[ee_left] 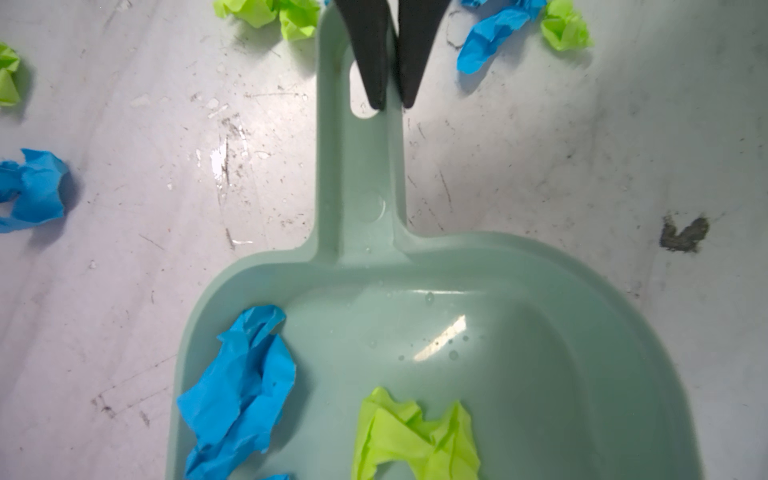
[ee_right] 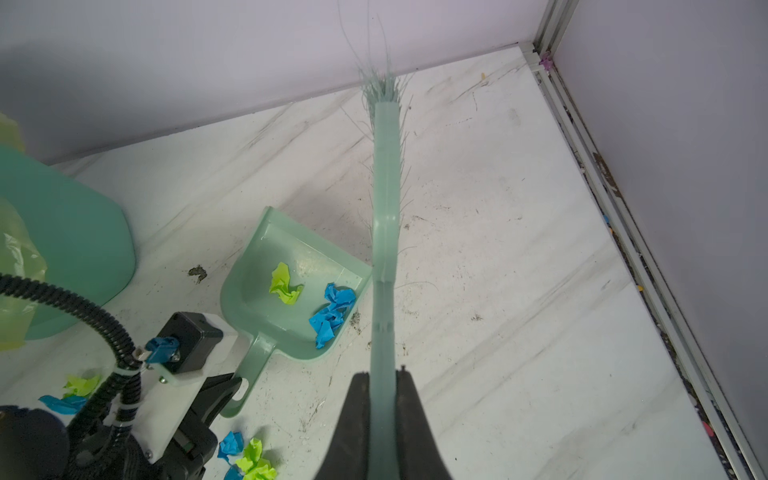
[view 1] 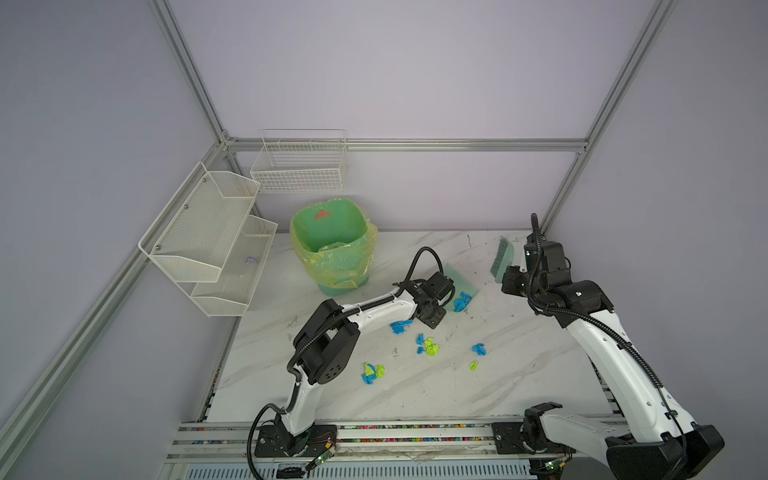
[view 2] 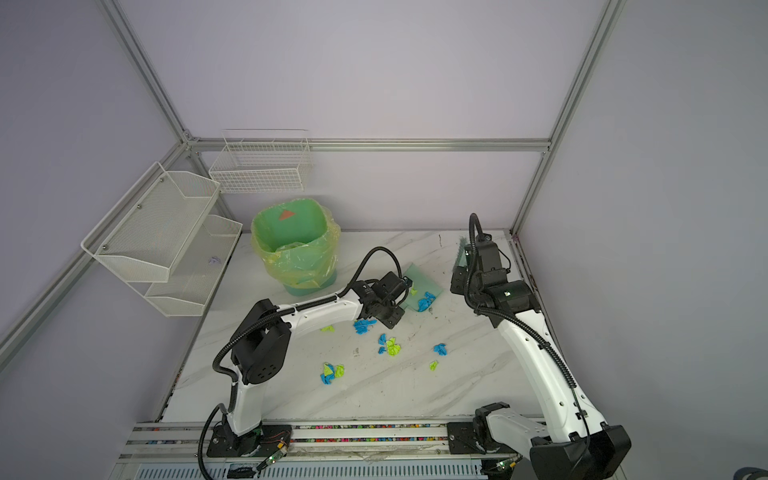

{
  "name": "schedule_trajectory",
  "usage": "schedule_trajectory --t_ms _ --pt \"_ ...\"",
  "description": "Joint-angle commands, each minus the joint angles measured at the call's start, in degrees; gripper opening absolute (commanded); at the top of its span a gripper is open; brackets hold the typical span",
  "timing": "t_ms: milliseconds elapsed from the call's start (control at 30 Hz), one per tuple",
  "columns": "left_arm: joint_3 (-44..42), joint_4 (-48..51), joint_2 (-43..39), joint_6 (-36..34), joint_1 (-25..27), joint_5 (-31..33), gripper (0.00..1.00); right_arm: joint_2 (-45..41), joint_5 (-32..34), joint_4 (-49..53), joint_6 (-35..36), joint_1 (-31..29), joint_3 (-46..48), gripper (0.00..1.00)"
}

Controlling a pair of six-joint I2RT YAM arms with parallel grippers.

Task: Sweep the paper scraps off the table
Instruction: 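Lower the dustpan flat onto the table with the left gripper, then lower the brush toward the scraps beside the dustpan with the right gripper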

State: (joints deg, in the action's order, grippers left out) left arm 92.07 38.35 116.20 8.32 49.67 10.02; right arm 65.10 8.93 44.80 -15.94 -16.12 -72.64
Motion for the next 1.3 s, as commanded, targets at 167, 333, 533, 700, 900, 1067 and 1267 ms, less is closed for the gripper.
schedule_trajectory --t_ms 167,333,533,700,900,1067,1267 --pt "4.98 3.35 -5.67 -2.55 -0.19 4.19 0.00 -1.58 -2.77 1.18 -0.81 0.18 0.75 0.00" --pt "4.52 8.04 -9.33 -4.26 -0.19 2.92 0.00 -0.32 -1.35 6.32 -2.68 0.17 1.39 0.00" --pt "3.93 14.68 -14.63 -4.76 -0.19 -0.75 0.00 1.54 1.93 15.05 -4.97 0.21 0.82 0.00" --pt "2.13 18.60 -17.61 -5.64 -0.19 -7.87 0.00 3.59 5.13 23.23 -5.24 0.21 -0.70 0.00" --pt "-2.52 20.06 -19.41 -4.02 -0.03 -14.73 0.00 3.80 1.98 27.58 -7.07 -0.91 1.05 0.00" --pt "-6.99 20.01 -21.78 -3.91 0.02 -15.41 0.00 4.21 -0.01 31.05 -9.20 -2.66 0.93 0.00" --pt "-8.15 20.92 -22.67 -5.87 -0.03 -14.90 0.00 5.73 -4.88 33.49 -10.17 -5.76 3.88 0.00"
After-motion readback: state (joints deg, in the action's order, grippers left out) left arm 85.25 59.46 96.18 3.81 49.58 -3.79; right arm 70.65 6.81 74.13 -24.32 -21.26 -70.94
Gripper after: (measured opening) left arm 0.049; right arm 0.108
